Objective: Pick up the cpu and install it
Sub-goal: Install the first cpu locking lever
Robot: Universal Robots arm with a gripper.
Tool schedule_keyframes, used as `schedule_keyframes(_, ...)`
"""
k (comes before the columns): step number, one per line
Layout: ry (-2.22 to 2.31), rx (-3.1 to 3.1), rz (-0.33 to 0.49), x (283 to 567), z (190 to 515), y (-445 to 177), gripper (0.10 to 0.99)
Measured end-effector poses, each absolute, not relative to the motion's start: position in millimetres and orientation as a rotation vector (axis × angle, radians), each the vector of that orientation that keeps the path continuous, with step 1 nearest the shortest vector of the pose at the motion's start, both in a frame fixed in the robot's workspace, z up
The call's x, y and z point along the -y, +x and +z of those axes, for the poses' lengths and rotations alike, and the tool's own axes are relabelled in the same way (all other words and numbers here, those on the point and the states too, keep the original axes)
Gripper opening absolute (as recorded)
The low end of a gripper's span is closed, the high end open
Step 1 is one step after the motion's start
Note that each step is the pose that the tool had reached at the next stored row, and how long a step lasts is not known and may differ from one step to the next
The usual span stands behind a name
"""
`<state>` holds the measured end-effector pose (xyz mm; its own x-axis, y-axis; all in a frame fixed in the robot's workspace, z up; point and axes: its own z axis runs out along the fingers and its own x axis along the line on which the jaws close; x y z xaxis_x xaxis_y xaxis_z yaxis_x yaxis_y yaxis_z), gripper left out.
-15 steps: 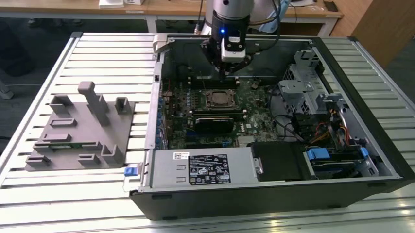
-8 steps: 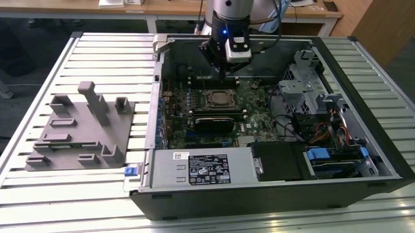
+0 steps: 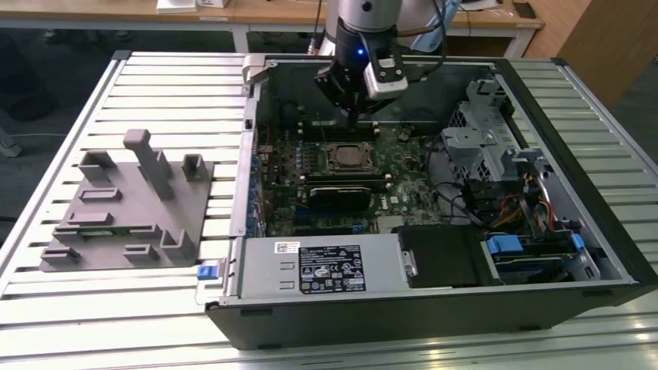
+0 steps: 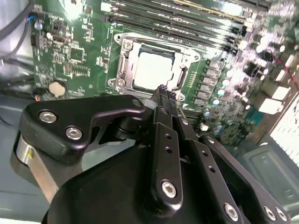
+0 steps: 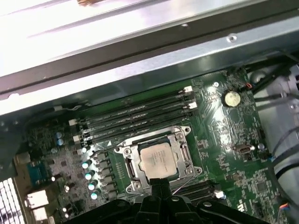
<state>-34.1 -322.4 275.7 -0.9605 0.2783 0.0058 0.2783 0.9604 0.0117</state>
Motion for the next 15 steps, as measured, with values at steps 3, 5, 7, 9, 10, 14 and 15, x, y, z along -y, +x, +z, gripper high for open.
schedule_keyframes(3,-0.355,3.117,-0.019,322.4,275.5,-34.1,0.106)
schedule_keyframes(5,-0.302,3.123,-0.019,322.4,275.3,-34.1,0.106)
schedule_keyframes(7,-0.276,3.128,-0.024,322.5,275.2,-34.1,0.106)
schedule_keyframes(9,-0.270,3.132,-0.056,322.4,275.1,-34.4,0.106)
schedule_keyframes(10,-0.268,3.132,-0.073,322.4,275.1,-34.6,0.106)
schedule_keyframes(14,-0.246,3.133,-0.111,322.6,274.6,-36.1,0.106)
schedule_keyframes(15,-0.231,3.134,-0.113,322.6,274.5,-36.2,0.106)
